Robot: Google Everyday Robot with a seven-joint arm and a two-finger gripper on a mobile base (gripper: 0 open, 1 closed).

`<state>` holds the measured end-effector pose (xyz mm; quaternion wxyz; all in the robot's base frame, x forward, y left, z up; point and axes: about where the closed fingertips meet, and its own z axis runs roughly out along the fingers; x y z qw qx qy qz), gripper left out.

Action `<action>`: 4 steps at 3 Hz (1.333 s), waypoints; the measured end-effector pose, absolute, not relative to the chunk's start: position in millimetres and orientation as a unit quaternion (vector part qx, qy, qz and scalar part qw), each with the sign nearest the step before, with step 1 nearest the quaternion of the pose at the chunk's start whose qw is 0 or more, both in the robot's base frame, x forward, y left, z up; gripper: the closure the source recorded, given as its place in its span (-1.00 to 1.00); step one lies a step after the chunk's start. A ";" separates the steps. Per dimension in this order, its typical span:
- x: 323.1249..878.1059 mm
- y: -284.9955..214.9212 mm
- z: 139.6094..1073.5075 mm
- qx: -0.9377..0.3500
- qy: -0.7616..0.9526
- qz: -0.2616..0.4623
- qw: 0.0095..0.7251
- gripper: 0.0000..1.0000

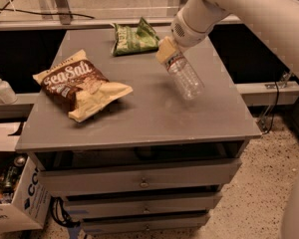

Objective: Place water bottle upright

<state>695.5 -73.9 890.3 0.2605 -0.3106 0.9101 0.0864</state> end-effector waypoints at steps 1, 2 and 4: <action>700.1 -69.0 914.3 -0.338 0.861 0.156 0.347 1.00; 698.8 -68.3 939.7 -0.355 0.808 0.215 0.418 1.00; 688.3 -80.4 977.3 -0.392 0.694 0.293 0.527 1.00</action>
Offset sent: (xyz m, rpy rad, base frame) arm -0.0101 -0.0024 0.0913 0.4722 -0.4991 0.3831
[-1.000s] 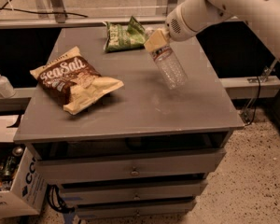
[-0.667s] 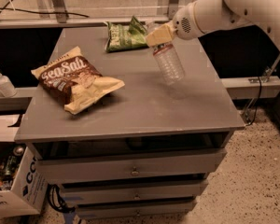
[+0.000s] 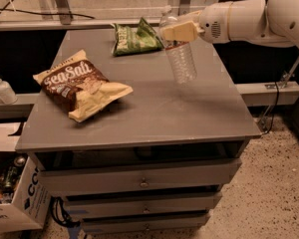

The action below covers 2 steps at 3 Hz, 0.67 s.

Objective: Place water bottle upright

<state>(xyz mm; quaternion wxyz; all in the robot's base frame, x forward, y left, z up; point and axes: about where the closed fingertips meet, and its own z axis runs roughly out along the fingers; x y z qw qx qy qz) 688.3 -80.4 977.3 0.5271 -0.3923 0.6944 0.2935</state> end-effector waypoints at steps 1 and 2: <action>686.6 -74.2 979.5 -0.410 0.679 0.290 0.536 1.00; 686.7 -73.9 979.1 -0.408 0.680 0.291 0.535 1.00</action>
Offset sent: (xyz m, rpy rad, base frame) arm -0.0021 0.0061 0.0029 -0.0057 -0.0463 0.0292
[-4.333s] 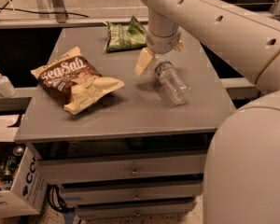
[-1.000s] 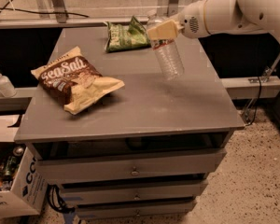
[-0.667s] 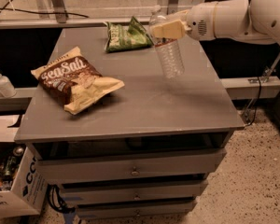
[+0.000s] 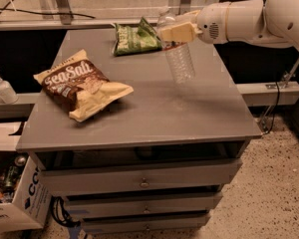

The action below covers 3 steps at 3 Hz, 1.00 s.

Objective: Place water bottle upright

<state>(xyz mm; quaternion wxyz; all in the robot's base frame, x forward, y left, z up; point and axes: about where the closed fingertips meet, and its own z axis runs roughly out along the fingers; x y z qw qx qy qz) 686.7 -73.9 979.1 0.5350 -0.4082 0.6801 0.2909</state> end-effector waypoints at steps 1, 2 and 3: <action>687.3 -74.6 979.5 -0.400 0.675 0.299 0.543 1.00; 688.6 -73.3 984.1 -0.374 0.655 0.323 0.572 1.00; 689.2 -76.8 988.0 -0.350 0.618 0.348 0.611 1.00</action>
Offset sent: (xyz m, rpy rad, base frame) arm 0.0032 -0.0077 0.0136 0.2797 -0.0763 -0.0393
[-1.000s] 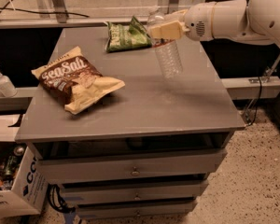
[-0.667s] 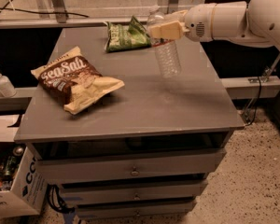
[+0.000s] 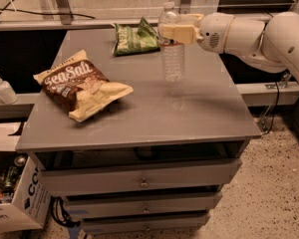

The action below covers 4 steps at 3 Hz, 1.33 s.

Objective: Place water bottle upright

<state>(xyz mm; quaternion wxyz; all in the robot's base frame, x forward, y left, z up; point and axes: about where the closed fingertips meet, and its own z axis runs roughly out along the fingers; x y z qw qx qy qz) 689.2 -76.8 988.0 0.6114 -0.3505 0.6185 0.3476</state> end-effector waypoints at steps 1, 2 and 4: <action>689.1 -81.6 990.3 -0.347 0.577 0.364 0.644 1.00; 689.9 -85.0 988.6 -0.369 0.540 0.365 0.662 1.00; 679.1 -78.7 969.8 -0.429 0.503 0.366 0.655 1.00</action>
Offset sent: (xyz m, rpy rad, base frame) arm -0.0011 -0.0197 -0.0024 0.1008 -0.2629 0.1172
